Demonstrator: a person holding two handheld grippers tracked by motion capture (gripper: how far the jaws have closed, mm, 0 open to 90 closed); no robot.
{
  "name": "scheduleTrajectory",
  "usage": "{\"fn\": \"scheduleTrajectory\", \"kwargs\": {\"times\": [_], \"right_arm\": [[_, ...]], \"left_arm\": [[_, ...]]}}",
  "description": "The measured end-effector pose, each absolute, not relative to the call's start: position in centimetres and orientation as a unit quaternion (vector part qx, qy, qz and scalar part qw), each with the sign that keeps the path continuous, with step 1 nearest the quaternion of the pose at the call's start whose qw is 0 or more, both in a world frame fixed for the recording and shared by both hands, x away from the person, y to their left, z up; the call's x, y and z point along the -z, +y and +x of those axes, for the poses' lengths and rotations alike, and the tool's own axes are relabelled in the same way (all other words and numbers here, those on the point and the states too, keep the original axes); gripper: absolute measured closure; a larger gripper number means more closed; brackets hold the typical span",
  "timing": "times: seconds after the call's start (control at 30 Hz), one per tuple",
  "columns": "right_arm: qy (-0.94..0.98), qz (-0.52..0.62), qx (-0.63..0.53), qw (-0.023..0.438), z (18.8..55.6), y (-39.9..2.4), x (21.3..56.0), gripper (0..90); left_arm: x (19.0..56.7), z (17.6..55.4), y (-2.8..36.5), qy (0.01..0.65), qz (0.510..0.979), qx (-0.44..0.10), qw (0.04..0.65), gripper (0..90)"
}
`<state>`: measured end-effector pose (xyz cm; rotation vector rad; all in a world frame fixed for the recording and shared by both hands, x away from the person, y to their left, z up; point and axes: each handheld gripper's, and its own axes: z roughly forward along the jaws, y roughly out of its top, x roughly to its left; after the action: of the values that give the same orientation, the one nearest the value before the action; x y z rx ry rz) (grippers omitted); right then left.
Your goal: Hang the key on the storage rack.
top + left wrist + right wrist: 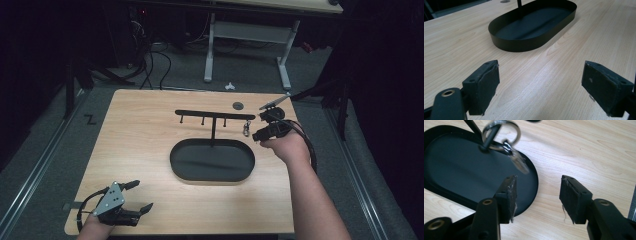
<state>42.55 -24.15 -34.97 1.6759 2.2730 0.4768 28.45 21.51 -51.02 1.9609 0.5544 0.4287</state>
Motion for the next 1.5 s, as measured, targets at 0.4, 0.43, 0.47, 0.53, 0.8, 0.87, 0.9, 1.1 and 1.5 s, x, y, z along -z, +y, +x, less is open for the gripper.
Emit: {"fn": "scheduleTrajectory", "kwargs": {"times": [0.4,0.43,0.47,0.53,0.8,0.87,0.9,1.1,1.5], "right_arm": [[0.781,0.579,-0.185,0.146,40.9,-25.3,37.9,35.0],[0.782,0.576,-0.187,0.148,40.7,-25.4,38.2,34.1],[0.782,0.575,-0.189,0.149,40.4,-25.4,38.5,32.8],[0.781,0.574,-0.191,0.152,40.0,-25.5,39.2,31.6],[0.777,0.572,-0.212,0.154,38.1,-26.2,41.5,28.5],[0.773,0.574,-0.219,0.157,37.5,-26.4,42.1,28.3],[0.770,0.576,-0.226,0.158,37.1,-26.6,42.7,28.1],[0.760,0.580,-0.241,0.168,35.5,-27.0,44.7,27.9],[0.749,0.565,-0.282,0.201,32.2,-26.1,48.1,26.8]], "left_arm": [[51.1,28.5,21.4,0.230,0.813,-0.178,0.505,15.2],[51.1,28.5,21.4,0.230,0.813,-0.178,0.505,15.2],[51.1,28.5,21.4,0.229,0.814,-0.177,0.504,15.2],[51.1,28.5,21.3,0.228,0.814,-0.177,0.503,15.3],[51.2,28.5,21.2,0.228,0.816,-0.176,0.501,15.2],[51.2,28.5,21.2,0.227,0.817,-0.176,0.500,15.2],[51.2,28.5,21.2,0.227,0.817,-0.176,0.500,15.2],[51.3,28.5,21.1,0.225,0.819,-0.176,0.498,15.2],[51.3,28.5,21.0,0.223,0.821,-0.175,0.495,15.2]]}}
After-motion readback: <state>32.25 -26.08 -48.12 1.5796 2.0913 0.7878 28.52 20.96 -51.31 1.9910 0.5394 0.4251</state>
